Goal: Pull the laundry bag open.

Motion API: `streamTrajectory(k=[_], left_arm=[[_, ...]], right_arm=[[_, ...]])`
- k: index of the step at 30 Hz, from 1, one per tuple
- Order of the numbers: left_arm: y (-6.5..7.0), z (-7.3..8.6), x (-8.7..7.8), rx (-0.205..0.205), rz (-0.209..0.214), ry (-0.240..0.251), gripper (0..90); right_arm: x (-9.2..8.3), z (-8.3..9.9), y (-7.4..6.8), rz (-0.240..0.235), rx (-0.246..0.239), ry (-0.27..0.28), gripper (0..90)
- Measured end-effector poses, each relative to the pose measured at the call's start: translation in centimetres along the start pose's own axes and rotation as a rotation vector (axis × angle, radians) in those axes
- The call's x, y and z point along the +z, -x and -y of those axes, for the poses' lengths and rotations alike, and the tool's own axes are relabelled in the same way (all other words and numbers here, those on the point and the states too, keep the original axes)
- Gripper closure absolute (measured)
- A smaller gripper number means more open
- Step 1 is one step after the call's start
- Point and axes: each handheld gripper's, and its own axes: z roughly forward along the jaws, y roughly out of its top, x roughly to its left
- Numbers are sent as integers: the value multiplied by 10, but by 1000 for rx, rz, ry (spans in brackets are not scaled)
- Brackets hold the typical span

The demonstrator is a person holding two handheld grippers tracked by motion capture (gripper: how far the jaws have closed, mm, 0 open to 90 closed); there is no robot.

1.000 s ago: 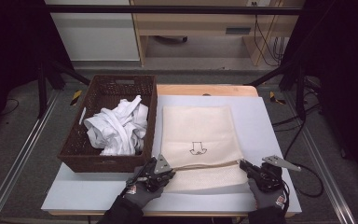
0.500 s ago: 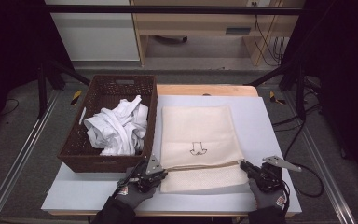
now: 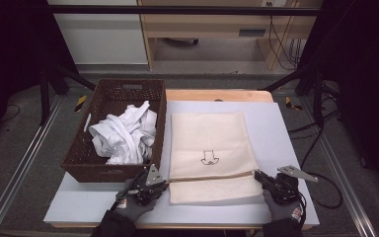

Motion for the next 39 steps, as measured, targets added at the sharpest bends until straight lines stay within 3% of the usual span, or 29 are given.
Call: streamTrajectory(k=[11, 14, 17, 22, 27, 31, 34, 39], left_arm=[[-2, 3, 1, -31, -8, 18, 804], [0, 4, 1, -58, -13, 36, 797], [-2, 6, -4, -123, 14, 78, 726], [3, 8, -14, -160, 17, 123, 662], [19, 7, -16, -155, 21, 132, 628], [28, 7, -7, -152, 35, 104, 626], [29, 10, 0, -173, 35, 86, 664], [29, 8, 0, -172, 49, 78, 835]], right_arm=[[7, 7, 0, 9, -13, -38, 815], [8, 10, 2, 24, -18, -52, 759], [10, 11, 2, 49, -21, -59, 641], [7, 7, 0, 80, -84, 28, 510], [20, 1, 3, 116, -112, -15, 524], [31, 2, 7, 144, -124, -69, 580], [36, 3, 9, 158, -122, -104, 652], [39, 4, 8, 139, -99, -134, 823]])
